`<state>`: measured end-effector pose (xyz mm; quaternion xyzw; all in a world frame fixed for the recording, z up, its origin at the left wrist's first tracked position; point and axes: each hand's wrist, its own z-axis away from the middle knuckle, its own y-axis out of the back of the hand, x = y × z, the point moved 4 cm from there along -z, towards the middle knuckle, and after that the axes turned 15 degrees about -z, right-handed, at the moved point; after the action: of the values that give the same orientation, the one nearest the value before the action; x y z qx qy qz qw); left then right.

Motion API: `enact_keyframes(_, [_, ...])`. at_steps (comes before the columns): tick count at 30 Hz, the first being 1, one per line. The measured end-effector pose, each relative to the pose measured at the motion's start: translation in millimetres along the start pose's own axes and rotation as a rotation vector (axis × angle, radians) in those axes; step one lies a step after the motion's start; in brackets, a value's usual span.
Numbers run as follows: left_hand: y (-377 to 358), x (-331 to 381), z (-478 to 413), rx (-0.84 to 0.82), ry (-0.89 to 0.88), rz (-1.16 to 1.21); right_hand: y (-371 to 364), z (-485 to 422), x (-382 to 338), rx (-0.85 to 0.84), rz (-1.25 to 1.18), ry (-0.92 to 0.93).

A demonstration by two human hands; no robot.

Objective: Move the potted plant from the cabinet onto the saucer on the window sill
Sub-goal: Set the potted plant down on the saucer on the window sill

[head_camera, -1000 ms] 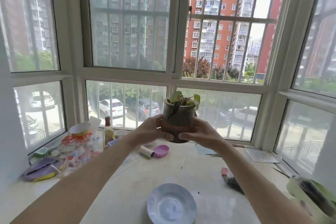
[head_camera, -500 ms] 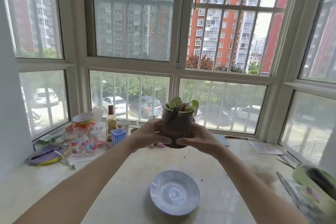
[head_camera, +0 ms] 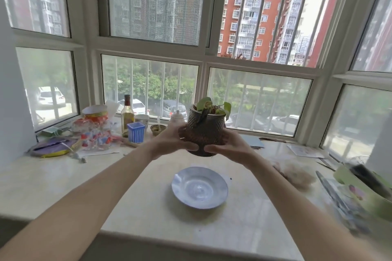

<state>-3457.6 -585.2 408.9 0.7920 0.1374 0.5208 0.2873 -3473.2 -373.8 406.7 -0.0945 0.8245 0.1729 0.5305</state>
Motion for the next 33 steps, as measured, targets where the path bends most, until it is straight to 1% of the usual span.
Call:
enact_keyframes(3, [-11,-10,1,-0.003,0.017,0.003,1,6,13,0.017,-0.011,0.003])
enact_keyframes(11, [-37,-36,12,0.020,0.010,0.006,-2,17,47,-0.023,0.000,0.030])
enact_keyframes(19, [-61,-66,18,0.036,0.046,0.000,-6,25,85,-0.053,0.005,0.045])
enact_keyframes(33, [-99,-104,16,0.007,-0.071,-0.037,-1,36,143,-0.031,0.057,0.038])
